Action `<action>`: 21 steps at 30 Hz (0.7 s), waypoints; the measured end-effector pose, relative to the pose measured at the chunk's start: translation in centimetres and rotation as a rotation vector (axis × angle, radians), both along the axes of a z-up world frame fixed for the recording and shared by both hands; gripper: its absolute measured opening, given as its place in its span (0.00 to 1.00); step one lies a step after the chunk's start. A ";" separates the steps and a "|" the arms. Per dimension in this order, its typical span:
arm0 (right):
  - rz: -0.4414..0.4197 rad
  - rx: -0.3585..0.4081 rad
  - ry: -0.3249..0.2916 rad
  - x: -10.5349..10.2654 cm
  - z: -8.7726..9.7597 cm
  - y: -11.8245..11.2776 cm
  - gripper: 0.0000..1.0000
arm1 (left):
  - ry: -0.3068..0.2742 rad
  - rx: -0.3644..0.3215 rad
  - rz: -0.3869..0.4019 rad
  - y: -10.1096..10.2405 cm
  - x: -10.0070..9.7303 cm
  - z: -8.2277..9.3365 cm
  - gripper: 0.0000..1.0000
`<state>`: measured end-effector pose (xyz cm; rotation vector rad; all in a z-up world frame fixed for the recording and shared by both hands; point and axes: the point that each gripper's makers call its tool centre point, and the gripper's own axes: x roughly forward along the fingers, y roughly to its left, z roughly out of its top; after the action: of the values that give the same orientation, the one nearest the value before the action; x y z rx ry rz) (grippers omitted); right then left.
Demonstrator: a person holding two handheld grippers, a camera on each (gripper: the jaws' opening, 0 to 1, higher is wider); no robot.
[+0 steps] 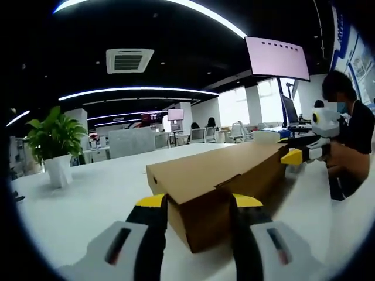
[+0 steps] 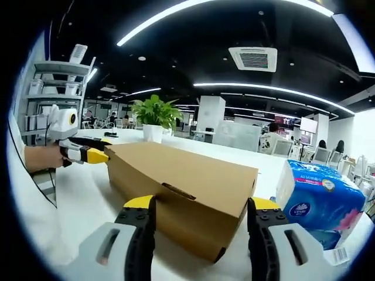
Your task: Operate the shoe box by opening the lid, removing the specified soft item, and placing it in the target area until the item is outside and the box remains undamaged.
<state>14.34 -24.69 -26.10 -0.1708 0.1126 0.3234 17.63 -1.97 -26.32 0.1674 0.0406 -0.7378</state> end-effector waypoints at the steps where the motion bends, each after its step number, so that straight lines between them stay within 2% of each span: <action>1: -0.001 0.000 -0.001 -0.1 0.0 0.0 0.64 | 0.003 -0.007 -0.002 -0.1 -0.1 0.0 0.43; 3: -0.005 0.001 -0.007 -0.2 -0.1 -0.2 0.64 | 0.015 -0.029 -0.001 -0.1 0.0 0.1 0.43; 7: 0.002 0.001 -0.006 -0.2 -0.1 -0.7 0.64 | 0.013 -0.023 0.003 -0.4 -0.4 0.1 0.43; 9: 0.013 -0.001 0.001 -0.4 -0.1 -1.0 0.64 | -0.009 0.005 -0.006 -0.4 -1.0 0.0 0.42; 12: 0.024 0.000 0.005 -0.5 -0.2 -1.1 0.64 | -0.013 0.011 -0.007 -0.4 -1.4 0.1 0.41; 16: 0.024 0.002 0.011 -0.6 -0.2 -1.1 0.64 | 0.019 -0.030 -0.011 -0.3 -1.7 0.3 0.40; 18: 0.009 0.000 0.034 -0.8 -0.3 -0.9 0.64 | 0.017 -0.021 -0.002 -0.3 -1.8 0.3 0.41; 20: 0.005 0.003 0.047 -0.7 -0.2 -1.1 0.64 | 0.027 -0.043 0.003 -0.3 -1.9 0.1 0.40; 21: 0.006 0.005 0.050 -0.7 -0.2 -1.2 0.64 | 0.008 -0.034 -0.002 -0.3 -1.8 0.1 0.41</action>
<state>13.62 -25.86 -26.34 -0.1579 0.1605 0.3338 15.78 -2.24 -26.17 0.1319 0.0353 -0.7410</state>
